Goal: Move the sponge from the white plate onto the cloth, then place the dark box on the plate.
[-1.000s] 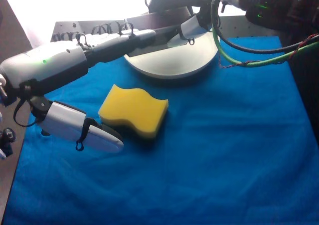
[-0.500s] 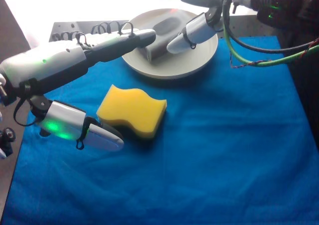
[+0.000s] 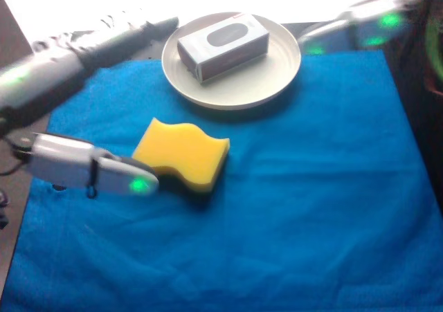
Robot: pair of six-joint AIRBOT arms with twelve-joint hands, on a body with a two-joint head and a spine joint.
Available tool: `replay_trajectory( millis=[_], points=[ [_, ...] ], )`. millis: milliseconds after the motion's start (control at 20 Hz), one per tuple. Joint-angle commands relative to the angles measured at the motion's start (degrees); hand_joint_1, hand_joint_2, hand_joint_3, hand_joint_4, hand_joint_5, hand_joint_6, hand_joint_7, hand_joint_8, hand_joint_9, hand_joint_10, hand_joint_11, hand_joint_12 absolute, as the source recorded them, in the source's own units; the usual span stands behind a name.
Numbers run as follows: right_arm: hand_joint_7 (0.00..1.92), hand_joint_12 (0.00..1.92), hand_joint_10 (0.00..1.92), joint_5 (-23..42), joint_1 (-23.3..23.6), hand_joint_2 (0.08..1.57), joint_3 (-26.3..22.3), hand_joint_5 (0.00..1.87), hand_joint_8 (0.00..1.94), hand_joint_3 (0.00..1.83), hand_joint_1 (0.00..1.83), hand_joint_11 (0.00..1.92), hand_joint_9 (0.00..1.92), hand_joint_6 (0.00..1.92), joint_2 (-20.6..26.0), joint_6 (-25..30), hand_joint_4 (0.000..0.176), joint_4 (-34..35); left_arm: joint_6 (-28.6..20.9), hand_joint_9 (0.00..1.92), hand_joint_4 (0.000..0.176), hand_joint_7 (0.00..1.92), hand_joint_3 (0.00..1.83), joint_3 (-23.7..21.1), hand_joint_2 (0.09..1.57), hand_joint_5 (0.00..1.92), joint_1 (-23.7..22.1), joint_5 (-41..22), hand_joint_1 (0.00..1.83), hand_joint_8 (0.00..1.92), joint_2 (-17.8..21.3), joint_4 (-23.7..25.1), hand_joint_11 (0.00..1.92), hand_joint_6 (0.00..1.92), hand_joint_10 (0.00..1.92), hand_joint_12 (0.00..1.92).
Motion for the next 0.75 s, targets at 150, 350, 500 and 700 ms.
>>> replay_trajectory(
  millis=[150,350,500,700],
  points=[
    [0.00,0.00,0.00,29.2,-11.5,0.77,-9.2,0.00,0.00,0.00,0.78,0.00,0.00,0.00,5.8,0.2,0.176,17.3,1.1,0.05,0.176,0.00,0.01,-2.8,0.82,0.00,7.6,-26.5,0.62,0.00,1.5,-11.1,0.00,0.00,0.01,0.71],
    [0.00,0.00,0.00,48.6,-26.0,0.91,-17.6,0.00,0.00,0.00,0.77,0.00,0.00,0.00,7.2,-1.1,0.176,32.0,2.4,0.03,0.175,0.00,0.02,-6.8,1.13,0.00,14.9,-38.5,0.32,0.00,1.1,-17.3,0.00,0.00,0.00,0.53],
    [0.00,0.00,0.00,50.1,-30.2,0.82,-21.1,0.00,0.00,0.00,0.63,0.00,0.00,0.00,8.2,-1.2,0.176,34.6,2.6,0.01,0.154,0.00,0.00,-6.8,1.11,0.00,14.8,-38.5,0.18,0.00,-0.1,-17.4,0.00,0.00,0.00,0.28],
    [0.10,0.00,0.01,50.1,-29.9,0.90,-21.5,0.04,0.01,0.01,0.64,0.00,0.02,0.00,8.8,-1.2,0.176,31.2,2.7,0.03,0.110,0.01,0.01,-4.9,1.16,0.05,10.6,-38.5,0.11,0.00,0.6,-14.7,0.05,0.01,0.01,0.03]
  ],
)
